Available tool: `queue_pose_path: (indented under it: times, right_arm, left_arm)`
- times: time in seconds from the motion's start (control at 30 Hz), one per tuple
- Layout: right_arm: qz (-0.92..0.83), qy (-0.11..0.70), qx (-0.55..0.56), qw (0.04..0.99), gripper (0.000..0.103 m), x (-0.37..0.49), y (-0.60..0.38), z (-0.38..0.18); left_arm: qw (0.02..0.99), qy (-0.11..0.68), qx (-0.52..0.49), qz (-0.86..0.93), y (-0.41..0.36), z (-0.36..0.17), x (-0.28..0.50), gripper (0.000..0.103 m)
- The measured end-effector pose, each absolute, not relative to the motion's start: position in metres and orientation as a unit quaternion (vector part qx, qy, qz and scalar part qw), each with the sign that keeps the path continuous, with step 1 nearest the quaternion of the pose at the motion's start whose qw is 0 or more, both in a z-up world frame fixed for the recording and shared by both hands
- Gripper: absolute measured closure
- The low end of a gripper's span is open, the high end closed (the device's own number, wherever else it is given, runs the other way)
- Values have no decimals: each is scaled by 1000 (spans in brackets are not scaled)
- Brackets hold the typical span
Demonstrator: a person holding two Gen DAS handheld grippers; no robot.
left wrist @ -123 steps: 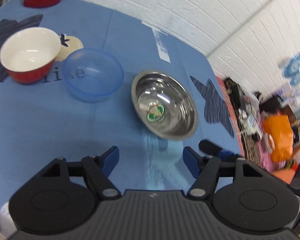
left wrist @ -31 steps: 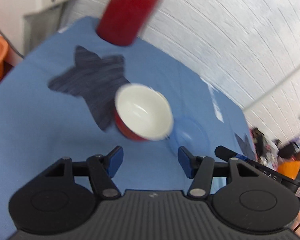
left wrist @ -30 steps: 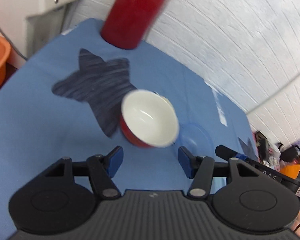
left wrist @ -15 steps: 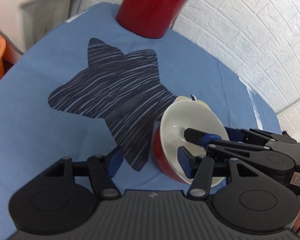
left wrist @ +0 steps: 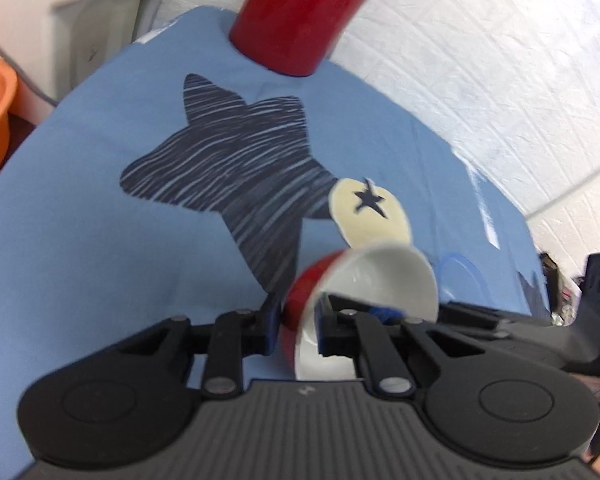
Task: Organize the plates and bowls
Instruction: 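Carry the red-and-white bowl into the steel bowl and open the left gripper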
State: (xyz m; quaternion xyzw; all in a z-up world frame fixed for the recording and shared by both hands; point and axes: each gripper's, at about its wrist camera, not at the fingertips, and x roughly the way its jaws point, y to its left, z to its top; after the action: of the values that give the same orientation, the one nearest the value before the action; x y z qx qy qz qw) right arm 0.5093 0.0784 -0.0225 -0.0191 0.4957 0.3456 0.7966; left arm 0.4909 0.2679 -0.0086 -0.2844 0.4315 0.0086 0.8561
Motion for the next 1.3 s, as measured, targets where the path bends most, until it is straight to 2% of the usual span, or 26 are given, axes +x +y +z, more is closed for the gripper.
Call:
queue_pose_path:
  times: [0.13,0.3,0.47,0.7,0.93,1.1,1.3]
  right_arm:
    - [324,524,31,787,71,486,57,-22]
    - [297,549,90,776,70,455,17,-15]
    - [269,540,57,796,68,408,-27,12]
    - [218,534,64,814,65,339,-104,28]
    - [193,562,73,801,64,289,-145,-4]
    - [203,579,75,786,64,278,-142,-31]
    - [207,573,49,792,64,279,-133,-37]
  left_arm:
    - [864,434,-255,8,245,8,465,95]
    - [847,456,-274,-18,225,12,442,95]
    - [843,464,-266,-60,177,30,413,95]
    - [845,465,-230,-132,92,52,355,94]
    - [820,506,-215,-157,40,20,306,95]
    - [808,530,-210,-147,38,-8,291,95]
    - [797,542,-221,-146,49,-22,294,94]
